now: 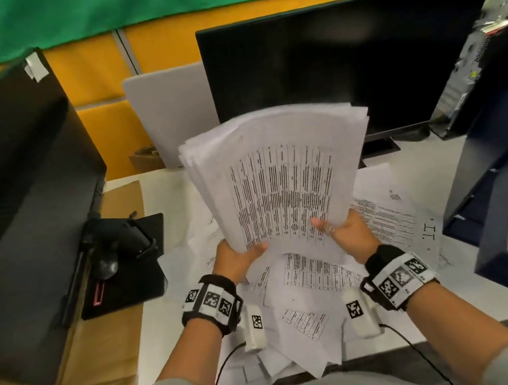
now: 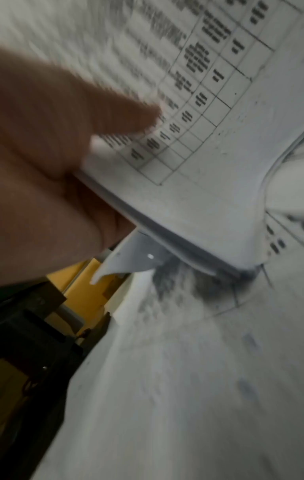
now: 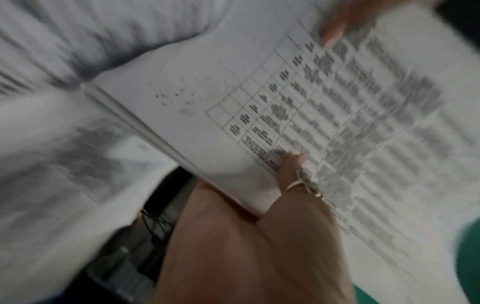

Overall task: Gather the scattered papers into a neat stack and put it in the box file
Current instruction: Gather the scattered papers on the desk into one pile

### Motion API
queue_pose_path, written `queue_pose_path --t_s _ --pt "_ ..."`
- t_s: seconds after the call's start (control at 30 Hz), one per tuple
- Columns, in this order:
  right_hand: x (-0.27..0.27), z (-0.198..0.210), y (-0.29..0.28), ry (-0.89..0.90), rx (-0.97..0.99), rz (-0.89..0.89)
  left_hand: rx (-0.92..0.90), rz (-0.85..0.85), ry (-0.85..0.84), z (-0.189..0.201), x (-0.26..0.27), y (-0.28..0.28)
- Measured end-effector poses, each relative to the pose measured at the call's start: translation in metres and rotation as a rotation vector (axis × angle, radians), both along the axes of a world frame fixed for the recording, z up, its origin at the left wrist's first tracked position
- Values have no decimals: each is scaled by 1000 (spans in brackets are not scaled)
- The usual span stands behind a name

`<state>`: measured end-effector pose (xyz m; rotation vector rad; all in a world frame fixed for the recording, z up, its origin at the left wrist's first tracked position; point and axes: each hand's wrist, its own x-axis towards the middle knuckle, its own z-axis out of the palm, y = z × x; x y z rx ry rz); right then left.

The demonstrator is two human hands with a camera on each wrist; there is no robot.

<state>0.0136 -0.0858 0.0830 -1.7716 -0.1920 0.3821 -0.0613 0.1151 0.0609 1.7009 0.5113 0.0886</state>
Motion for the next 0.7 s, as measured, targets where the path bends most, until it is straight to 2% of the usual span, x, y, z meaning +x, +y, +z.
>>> queue_pose_path --t_s 0.1,0.23,0.33,0.4,0.43,0.53,0.57,0.63,0.7 --pt "-3 -13 0 2 -66 -88 38 6 67 -6 1 -5" --pt "22 18 -15 -63 7 -196 92 -171 -25 22 10 18" --pt "40 32 -31 -115 26 -337 208 -33 -65 23 20 41" --pt "46 26 -41 -116 4 -438 399 -12 61 6 25 46" --pt "46 20 -45 -106 -33 -479 515 -126 167 -7 26 45" --pt "43 -4 -54 -97 -209 -538 823 -626 471 -44 25 29" --pt "41 -12 -55 -92 -262 -544 908 -699 510 -54 23 23" --pt "35 -26 -58 -57 -316 -559 980 -656 507 -63 23 17" --pt "30 -35 -58 -35 -327 -579 938 -479 431 -63 30 20"
